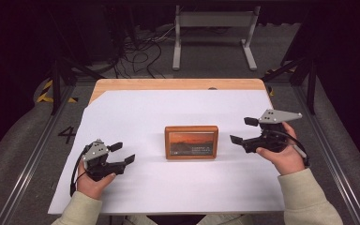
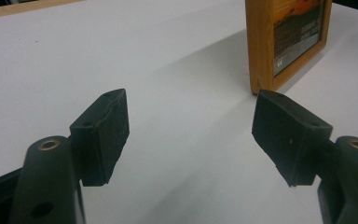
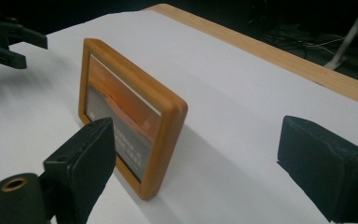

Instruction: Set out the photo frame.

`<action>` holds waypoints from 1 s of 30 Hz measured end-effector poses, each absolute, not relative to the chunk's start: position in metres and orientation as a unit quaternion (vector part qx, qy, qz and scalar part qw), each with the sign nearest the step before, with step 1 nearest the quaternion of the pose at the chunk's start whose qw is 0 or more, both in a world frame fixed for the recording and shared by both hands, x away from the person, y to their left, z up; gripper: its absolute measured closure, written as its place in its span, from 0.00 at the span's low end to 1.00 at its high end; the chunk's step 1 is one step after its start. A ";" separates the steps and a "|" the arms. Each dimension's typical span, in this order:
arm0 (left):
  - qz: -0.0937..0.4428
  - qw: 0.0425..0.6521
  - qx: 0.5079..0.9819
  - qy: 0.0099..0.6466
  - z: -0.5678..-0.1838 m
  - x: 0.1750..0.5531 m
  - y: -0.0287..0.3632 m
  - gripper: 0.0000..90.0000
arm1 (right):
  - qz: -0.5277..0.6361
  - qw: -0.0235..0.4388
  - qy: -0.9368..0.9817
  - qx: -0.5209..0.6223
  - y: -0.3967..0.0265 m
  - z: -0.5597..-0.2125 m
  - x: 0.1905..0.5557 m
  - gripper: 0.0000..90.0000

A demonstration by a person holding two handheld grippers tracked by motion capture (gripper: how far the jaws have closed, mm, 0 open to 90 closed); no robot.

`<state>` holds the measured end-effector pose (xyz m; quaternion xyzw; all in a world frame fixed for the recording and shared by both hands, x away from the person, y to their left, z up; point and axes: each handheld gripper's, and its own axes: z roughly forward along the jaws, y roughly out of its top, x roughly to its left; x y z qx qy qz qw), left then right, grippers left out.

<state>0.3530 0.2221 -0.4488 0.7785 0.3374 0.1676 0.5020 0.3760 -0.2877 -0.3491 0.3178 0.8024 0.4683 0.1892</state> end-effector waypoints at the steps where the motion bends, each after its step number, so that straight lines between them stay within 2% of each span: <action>1: 0.166 0.502 0.779 0.338 -0.449 0.353 0.222 0.31 | 0.468 0.193 0.800 0.321 -0.289 -0.354 0.374 0.13; 19: 0.168 0.502 0.779 0.337 -0.451 0.354 0.222 0.32 | 0.476 0.189 0.776 0.368 -0.309 -0.440 0.355 0.12; 30: 0.148 0.503 0.782 0.337 -0.456 0.355 0.219 0.32 | 0.472 0.198 0.768 0.384 -0.313 -0.452 0.350 0.12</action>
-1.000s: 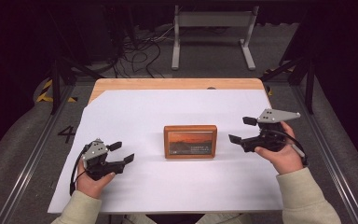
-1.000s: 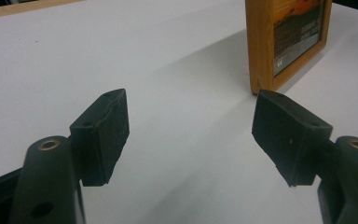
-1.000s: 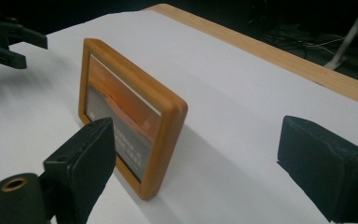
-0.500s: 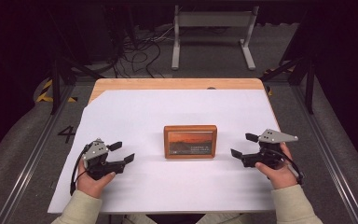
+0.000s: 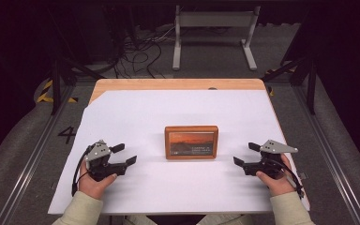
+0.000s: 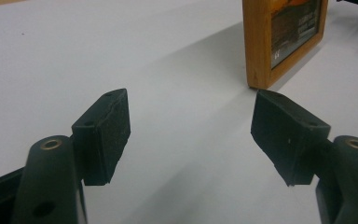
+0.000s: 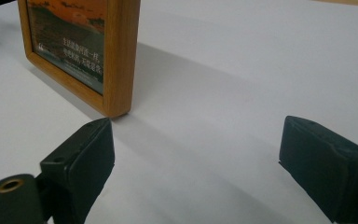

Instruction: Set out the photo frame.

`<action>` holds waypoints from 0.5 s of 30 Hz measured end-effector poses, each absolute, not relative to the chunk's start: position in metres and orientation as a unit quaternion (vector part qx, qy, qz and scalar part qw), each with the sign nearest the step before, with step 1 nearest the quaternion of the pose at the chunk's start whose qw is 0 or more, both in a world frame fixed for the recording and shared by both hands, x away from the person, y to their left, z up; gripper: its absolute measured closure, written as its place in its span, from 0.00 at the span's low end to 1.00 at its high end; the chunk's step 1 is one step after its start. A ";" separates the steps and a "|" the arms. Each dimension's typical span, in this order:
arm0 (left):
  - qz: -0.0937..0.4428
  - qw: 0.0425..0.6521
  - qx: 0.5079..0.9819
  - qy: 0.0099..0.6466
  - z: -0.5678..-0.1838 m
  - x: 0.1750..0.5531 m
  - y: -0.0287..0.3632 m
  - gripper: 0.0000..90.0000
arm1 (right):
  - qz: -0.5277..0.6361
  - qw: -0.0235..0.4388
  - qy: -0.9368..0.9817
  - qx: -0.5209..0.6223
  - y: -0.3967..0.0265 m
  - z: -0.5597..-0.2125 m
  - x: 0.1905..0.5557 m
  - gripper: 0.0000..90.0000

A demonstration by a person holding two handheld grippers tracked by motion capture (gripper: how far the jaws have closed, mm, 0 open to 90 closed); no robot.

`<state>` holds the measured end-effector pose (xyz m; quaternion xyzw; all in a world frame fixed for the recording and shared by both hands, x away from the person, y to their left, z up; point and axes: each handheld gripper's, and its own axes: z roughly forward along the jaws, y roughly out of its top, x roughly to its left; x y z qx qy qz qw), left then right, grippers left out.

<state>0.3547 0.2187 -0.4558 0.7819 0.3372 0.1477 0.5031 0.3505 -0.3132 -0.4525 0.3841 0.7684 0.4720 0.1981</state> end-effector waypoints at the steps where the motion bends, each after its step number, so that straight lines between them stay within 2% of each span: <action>1: 0.147 0.503 0.782 0.337 -0.456 0.355 0.219 0.32 | 0.472 0.199 0.768 0.385 -0.313 -0.452 0.351 0.12; 15: 0.147 0.494 0.783 0.349 -0.459 0.356 0.219 0.32 | 0.462 0.195 0.767 0.400 -0.313 -0.453 0.355 0.10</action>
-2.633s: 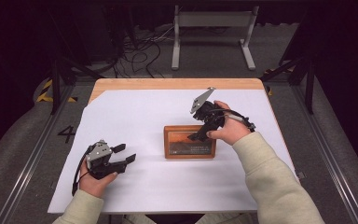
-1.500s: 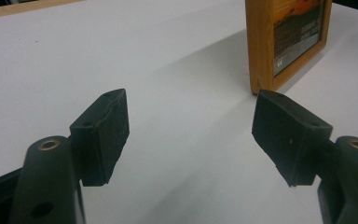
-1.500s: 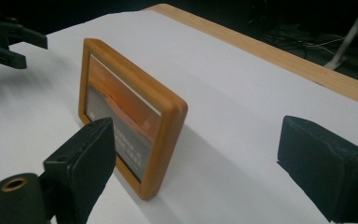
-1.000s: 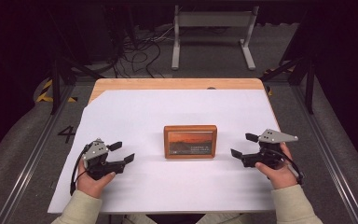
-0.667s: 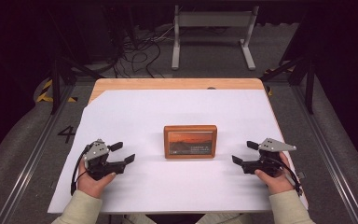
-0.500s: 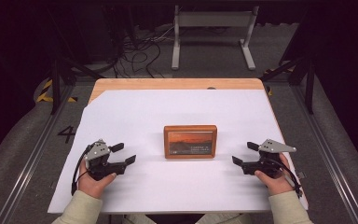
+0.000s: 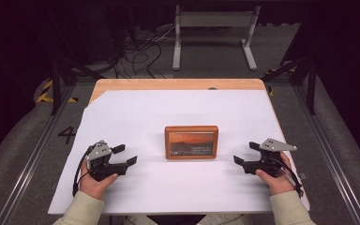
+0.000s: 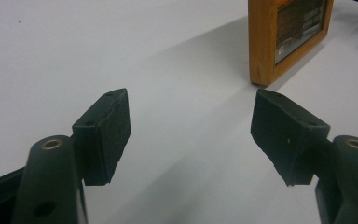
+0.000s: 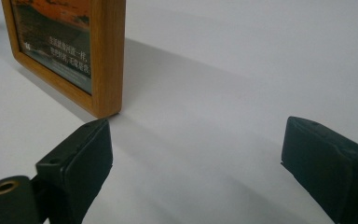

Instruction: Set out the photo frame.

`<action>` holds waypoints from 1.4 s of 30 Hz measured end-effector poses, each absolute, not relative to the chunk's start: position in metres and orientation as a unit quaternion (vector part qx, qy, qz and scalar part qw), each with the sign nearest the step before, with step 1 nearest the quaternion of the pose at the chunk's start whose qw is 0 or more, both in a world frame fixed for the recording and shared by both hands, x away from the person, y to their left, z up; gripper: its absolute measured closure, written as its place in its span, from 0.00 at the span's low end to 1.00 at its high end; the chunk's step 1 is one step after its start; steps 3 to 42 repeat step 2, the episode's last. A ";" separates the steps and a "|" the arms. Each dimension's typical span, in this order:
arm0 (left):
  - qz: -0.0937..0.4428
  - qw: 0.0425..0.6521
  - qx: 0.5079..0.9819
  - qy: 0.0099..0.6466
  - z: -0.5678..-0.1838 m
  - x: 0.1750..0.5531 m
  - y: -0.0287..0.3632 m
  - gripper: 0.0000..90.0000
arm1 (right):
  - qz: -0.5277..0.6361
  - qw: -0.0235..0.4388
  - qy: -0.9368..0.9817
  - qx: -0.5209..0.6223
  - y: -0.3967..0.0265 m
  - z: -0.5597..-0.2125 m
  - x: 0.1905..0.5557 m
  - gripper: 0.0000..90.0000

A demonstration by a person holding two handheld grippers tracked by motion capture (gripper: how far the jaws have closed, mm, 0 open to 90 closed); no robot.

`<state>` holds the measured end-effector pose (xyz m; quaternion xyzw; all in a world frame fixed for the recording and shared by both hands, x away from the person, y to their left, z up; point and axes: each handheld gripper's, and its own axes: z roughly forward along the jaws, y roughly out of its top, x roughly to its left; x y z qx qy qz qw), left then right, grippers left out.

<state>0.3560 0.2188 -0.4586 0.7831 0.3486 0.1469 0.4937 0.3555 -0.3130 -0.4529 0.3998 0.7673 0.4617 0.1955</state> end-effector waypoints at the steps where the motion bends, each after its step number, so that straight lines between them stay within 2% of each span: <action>1: 0.148 0.494 0.782 0.350 -0.459 0.356 0.219 0.32 | 0.462 0.196 0.767 0.401 -0.313 -0.453 0.356 0.10; 42: 0.146 0.493 0.782 0.352 -0.459 0.356 0.219 0.32 | 0.462 0.195 0.766 0.401 -0.313 -0.452 0.356 0.10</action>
